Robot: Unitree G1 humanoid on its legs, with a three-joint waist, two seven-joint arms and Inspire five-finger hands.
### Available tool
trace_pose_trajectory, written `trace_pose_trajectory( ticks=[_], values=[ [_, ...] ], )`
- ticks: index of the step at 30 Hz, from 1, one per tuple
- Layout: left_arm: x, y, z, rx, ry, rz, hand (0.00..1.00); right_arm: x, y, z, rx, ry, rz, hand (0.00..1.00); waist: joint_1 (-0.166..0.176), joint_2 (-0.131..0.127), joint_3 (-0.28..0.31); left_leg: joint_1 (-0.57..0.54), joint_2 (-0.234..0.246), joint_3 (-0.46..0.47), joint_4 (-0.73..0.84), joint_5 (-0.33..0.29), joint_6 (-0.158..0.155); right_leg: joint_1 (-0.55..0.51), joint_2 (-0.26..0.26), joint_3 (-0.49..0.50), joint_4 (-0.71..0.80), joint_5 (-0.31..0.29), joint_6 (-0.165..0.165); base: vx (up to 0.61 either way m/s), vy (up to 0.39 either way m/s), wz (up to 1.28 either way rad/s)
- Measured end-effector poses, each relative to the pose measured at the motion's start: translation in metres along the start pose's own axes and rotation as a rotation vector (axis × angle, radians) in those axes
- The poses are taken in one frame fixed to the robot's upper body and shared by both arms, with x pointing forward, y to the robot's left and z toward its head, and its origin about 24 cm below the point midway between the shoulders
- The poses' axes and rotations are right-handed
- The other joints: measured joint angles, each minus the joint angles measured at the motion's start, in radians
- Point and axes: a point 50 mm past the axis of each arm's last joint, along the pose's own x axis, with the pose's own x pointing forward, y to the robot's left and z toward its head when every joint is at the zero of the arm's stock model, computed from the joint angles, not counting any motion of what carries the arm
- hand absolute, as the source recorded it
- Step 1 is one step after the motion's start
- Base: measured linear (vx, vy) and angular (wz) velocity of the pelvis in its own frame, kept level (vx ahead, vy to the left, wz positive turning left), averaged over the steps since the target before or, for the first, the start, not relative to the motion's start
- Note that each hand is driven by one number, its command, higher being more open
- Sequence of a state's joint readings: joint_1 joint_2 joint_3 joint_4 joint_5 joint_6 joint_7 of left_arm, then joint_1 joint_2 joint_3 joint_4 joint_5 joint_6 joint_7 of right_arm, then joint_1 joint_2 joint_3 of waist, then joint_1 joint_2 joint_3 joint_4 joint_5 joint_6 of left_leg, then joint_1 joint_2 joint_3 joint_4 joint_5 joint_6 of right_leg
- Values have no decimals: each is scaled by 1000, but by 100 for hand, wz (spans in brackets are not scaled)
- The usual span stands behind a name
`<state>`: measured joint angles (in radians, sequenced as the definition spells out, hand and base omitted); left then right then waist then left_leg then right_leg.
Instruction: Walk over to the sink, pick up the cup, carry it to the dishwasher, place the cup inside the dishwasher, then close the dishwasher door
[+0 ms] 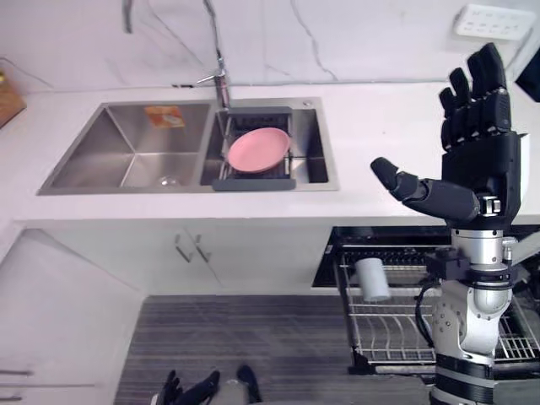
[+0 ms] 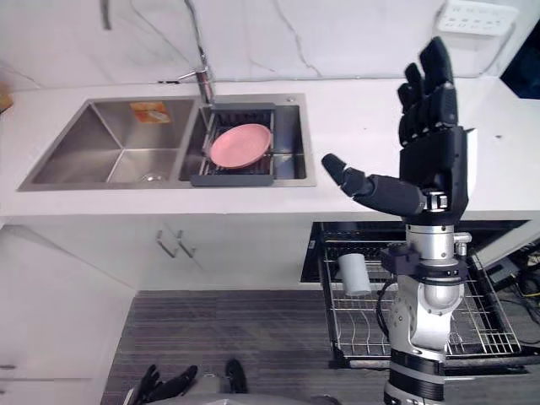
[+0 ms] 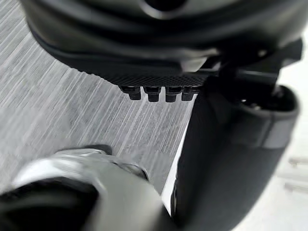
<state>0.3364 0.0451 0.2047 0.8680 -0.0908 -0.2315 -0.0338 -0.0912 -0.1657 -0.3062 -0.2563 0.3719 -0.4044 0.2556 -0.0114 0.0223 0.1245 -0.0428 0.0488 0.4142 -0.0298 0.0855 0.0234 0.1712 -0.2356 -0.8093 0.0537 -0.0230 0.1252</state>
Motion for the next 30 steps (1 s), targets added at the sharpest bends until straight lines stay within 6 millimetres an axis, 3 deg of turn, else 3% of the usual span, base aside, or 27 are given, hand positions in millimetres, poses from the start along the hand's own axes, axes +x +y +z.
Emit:
trace_pose_trajectory(
  ticks=[1, 2, 3, 4, 5, 6, 7, 8, 9, 11, 17, 20, 21, 30],
  values=[
    [2, -1, 3, 62, 6, -17, 100, 0, 0, 0, -1, -5, -34, 100, -6, 3, 4, 16, -19, -24, -64, 29, 8, -1, -8, -17, 19, 0, 0, -99, 114, 55],
    [5, -2, 6, 83, 13, -19, 100, -1, 0, -1, -11, -4, -80, 100, -2, 4, 11, 17, -25, -45, -64, 25, 14, -10, -17, 33, 63, -7, -20, -115, 143, 56],
    [6, -3, 6, 100, 18, -22, 100, -2, -1, -1, -27, 0, -103, 100, -3, 4, 11, 18, -30, -63, -64, 23, 22, -28, -29, 109, 116, -31, -76, -75, 135, 84],
    [9, -6, 10, 153, 24, -33, 100, -8, -5, 1, -64, 7, -159, 100, -25, 5, 13, 18, -39, -121, -63, 25, 36, -72, -34, 308, 240, -37, -132, -46, 117, 136],
    [13, -5, 13, 214, 31, -42, 100, -14, -7, 5, -106, 11, -208, 100, -51, 11, 17, 16, -37, -190, -64, 30, 43, -85, 9, 484, 274, -86, -134, -26, 80, 227],
    [18, -3, 17, 291, 53, -54, 100, -23, -11, 16, -151, -6, -259, 100, -84, -3, 19, 14, -50, -267, -64, 37, 41, -63, 86, 638, 251, -134, -89, 11, -3, 205],
    [19, 0, 17, 307, 67, -53, 100, -24, -11, 22, -161, -25, -270, 100, -87, -18, 15, 14, -60, -279, -64, 40, 37, -62, 104, 670, 236, -135, -84, 34, -67, 153],
    [19, 2, 19, 290, 73, -50, 100, -21, -10, 31, -162, -69, -270, 100, -72, -40, 12, 20, -85, -280, -64, 42, 35, -75, 104, 669, 212, -130, -94, 61, -77, 45],
    [20, 1, 18, 269, 96, -48, 100, -14, -7, 40, -164, -126, -229, 100, -49, -40, -1, 25, -97, -276, -64, 41, 34, -67, 90, 656, 200, -140, -94, 59, -64, 6],
    [20, 0, 20, 302, 73, -54, 100, -6, -4, 43, -157, -174, -186, 100, -46, -42, 1, 22, -99, -243, -64, 47, 26, -66, 89, 701, 161, -139, -94, 30, -30, -42],
    [20, 4, 17, 265, 106, -47, 100, -8, -16, 42, -128, -140, -226, 100, -86, -41, -1, 23, -87, -196, -65, 49, 23, -53, 96, 744, 83, -135, -93, -27, -81, -39],
    [19, 5, 14, 247, 115, -41, 100, -15, -24, 42, -157, -113, -276, 100, -88, -42, -5, 21, -69, -184, -65, 59, 10, -53, 111, 756, 58, -143, -84, -55, -120, -20],
    [14, 10, 3, 249, 145, -30, 100, -26, -31, 28, -230, 23, -344, 100, -87, -50, -79, -3, -11, -182, -66, 86, -23, -70, 161, 765, 30, -118, -73, -32, -77, -6],
    [14, 11, 2, 213, 159, -43, 100, -25, -28, 26, -228, 41, -274, 100, -89, -51, -80, 3, -5, -164, -66, 84, -23, -71, 164, 789, 27, -112, -74, 2, -1, -6]
  ],
)
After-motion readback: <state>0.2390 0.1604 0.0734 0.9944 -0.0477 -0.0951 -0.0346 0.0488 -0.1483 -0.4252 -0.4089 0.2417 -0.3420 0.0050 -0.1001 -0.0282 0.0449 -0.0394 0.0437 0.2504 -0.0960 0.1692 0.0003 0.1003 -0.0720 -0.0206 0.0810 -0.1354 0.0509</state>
